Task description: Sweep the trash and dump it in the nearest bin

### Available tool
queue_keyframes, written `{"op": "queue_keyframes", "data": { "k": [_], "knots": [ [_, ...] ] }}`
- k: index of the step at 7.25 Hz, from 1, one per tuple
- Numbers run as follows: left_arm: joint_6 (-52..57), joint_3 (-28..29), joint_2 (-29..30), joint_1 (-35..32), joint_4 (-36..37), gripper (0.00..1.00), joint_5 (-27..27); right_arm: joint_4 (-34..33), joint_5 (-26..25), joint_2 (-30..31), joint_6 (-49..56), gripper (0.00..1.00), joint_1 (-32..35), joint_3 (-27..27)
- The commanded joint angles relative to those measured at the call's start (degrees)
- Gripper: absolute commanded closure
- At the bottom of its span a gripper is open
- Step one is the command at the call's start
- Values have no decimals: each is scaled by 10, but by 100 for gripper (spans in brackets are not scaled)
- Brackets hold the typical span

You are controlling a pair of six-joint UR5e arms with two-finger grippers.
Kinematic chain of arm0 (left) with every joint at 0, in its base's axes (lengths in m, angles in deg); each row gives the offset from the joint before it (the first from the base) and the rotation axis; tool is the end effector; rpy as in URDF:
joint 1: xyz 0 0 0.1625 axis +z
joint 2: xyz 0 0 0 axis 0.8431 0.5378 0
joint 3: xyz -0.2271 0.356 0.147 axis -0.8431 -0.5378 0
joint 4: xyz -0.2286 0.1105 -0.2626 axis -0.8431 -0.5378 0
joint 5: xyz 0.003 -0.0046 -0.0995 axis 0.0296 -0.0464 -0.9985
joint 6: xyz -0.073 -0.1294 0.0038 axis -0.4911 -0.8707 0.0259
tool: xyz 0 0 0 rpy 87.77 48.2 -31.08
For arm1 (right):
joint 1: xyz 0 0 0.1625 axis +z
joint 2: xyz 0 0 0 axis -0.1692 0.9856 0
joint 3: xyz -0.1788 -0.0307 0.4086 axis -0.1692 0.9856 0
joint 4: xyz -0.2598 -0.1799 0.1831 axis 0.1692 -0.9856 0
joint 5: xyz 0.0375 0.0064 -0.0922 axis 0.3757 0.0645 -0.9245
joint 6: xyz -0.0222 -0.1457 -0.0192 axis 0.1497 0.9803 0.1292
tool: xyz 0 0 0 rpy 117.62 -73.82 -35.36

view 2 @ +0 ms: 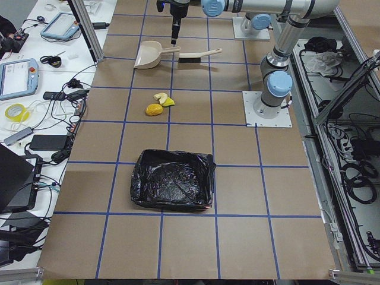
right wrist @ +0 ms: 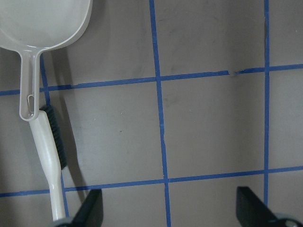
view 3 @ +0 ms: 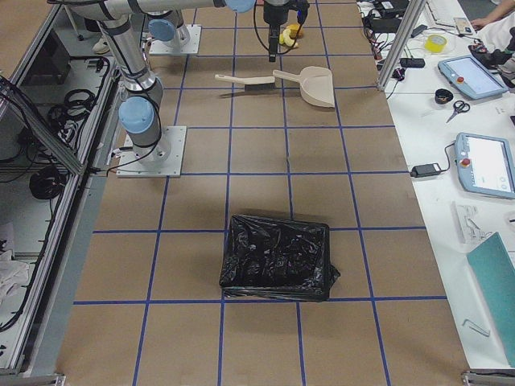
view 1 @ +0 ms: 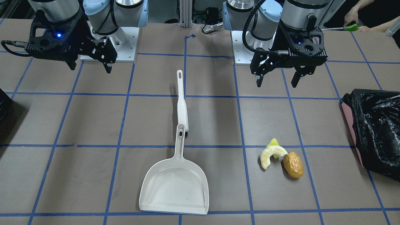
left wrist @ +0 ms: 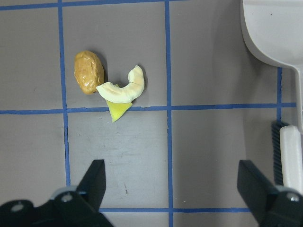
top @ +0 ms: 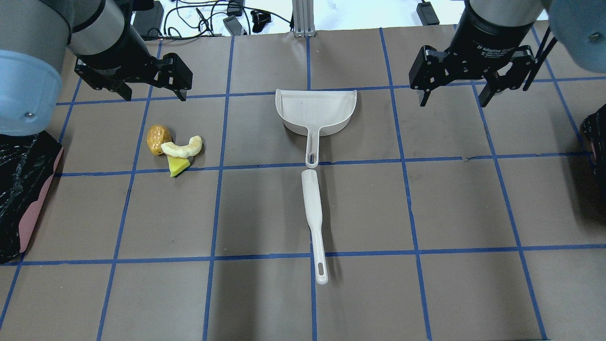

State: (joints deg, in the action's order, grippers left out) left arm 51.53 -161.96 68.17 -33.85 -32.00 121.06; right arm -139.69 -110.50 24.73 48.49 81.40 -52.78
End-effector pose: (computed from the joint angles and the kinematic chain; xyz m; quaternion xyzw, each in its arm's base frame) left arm -0.1357 -0.4428 0.4850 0.0135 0.9950 -0.0962 0.0252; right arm 0.1401 -0.4278 0.4864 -0.0414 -0.9991 -0.0063 0.0064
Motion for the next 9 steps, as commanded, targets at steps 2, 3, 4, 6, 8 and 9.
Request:
{"op": "queue_keyframes", "data": {
  "k": [2, 3, 4, 6, 8, 9],
  "knots": [
    [0, -1, -2, -1, -5, 0, -1, 1, 0, -1, 0, 0, 0, 0],
    [0, -1, -1, -1, -5, 0, -2, 1, 1, -2, 0, 0, 0, 0],
    [-1, -1, -3, -1, -5, 0, -2, 1, 2, -2, 1, 0, 0, 0],
    [3, 0, -5, -1, -5, 0, -2, 0, 5, -2, 1, 0, 1, -1],
    [-1, -1, -10, -1, -8, 0, -3, 2, 1, -3, 1, 0, 0, -1],
    [-2, 3, -14, -1, -29, 0, -3, 2, 1, -3, 1, 0, 0, -1]
  ]
}}
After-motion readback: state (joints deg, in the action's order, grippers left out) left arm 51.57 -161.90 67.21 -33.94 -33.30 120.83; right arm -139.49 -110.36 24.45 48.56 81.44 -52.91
